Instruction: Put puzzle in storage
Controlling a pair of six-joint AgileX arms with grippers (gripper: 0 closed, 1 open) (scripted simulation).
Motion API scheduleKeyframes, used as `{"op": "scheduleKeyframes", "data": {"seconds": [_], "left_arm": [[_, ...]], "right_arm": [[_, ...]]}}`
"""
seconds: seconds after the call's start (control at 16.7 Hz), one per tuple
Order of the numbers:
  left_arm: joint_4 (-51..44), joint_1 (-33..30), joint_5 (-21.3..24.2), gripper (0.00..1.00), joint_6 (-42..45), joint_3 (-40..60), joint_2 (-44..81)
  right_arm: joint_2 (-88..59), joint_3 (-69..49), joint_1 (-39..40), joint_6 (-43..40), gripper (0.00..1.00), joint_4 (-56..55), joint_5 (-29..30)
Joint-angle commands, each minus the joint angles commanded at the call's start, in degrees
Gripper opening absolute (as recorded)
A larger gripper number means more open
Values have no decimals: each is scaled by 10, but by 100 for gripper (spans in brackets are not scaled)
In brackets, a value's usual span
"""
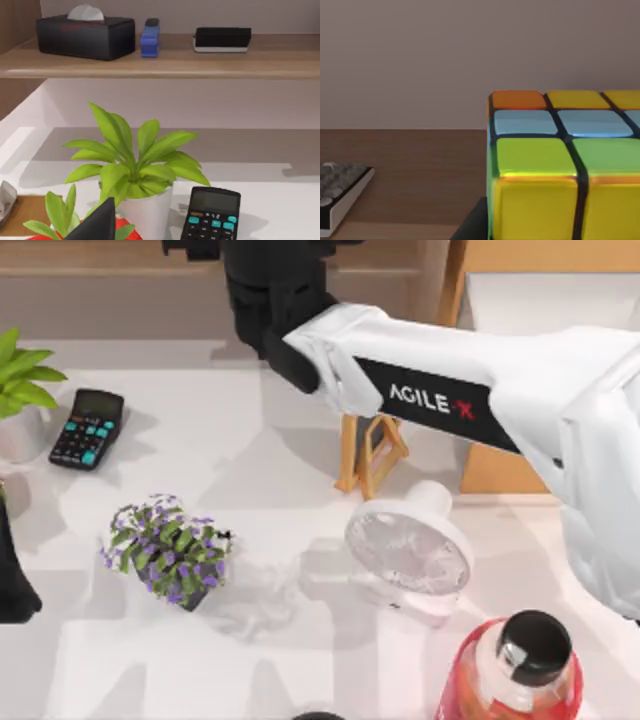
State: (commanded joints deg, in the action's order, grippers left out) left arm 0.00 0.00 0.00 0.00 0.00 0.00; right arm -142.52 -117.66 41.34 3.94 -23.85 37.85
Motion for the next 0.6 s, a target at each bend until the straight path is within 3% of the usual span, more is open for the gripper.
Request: {"op": "scheduleKeyframes", "data": {"seconds": [0.24, 0.6], "left_arm": [[0, 0, 0, 100, 0, 0, 0], [0, 0, 0, 100, 0, 0, 0]], "right_arm": [[21, -89, -2, 45, 0, 178, -115], [66, -208, -17, 111, 0, 570, -305]]}}
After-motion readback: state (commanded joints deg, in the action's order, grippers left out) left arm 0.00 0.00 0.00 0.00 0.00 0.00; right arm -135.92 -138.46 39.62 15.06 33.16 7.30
